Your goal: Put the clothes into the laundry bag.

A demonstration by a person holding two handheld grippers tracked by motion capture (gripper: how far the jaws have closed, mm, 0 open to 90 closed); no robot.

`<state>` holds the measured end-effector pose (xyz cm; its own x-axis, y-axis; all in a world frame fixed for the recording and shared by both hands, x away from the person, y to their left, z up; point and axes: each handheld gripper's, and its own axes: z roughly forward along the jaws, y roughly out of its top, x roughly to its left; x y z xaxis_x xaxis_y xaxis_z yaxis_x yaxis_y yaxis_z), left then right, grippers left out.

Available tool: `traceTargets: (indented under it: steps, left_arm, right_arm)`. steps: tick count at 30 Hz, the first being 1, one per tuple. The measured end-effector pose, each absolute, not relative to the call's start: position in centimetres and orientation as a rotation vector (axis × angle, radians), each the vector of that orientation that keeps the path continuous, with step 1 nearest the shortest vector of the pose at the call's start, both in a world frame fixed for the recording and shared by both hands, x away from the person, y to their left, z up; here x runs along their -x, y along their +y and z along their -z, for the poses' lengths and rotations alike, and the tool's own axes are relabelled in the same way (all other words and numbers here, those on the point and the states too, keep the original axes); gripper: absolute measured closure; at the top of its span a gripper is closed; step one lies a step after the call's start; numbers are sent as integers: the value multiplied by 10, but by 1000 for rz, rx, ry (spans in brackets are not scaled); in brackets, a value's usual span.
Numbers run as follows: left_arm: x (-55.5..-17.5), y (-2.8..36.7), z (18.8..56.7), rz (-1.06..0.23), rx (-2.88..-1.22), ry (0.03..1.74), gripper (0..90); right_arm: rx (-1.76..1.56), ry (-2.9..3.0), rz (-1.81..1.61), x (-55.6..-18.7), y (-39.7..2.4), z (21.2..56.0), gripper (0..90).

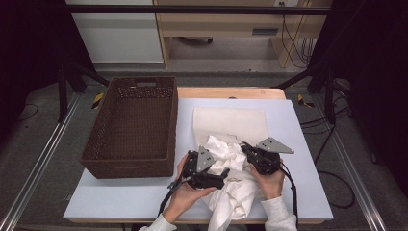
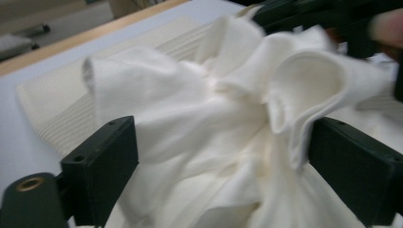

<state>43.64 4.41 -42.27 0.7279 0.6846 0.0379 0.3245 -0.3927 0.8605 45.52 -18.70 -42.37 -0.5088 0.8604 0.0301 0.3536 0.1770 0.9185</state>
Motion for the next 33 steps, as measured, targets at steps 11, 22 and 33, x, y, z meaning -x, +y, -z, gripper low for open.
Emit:
traceTargets:
  steps: [11,22,33]
  left_arm:
    - [-445,41,443,-322,-2004,706,684]
    - [-427,-7,439,-339,-2054,551,721]
    - [-456,-21,453,-443,-2129,660,606]
  right_arm:
    - [-1144,1960,-1307,-456,-184,428,875]
    - [-1153,1935,-1359,-455,-184,426,877]
    - [-1129,1912,-1379,-450,-190,419,876]
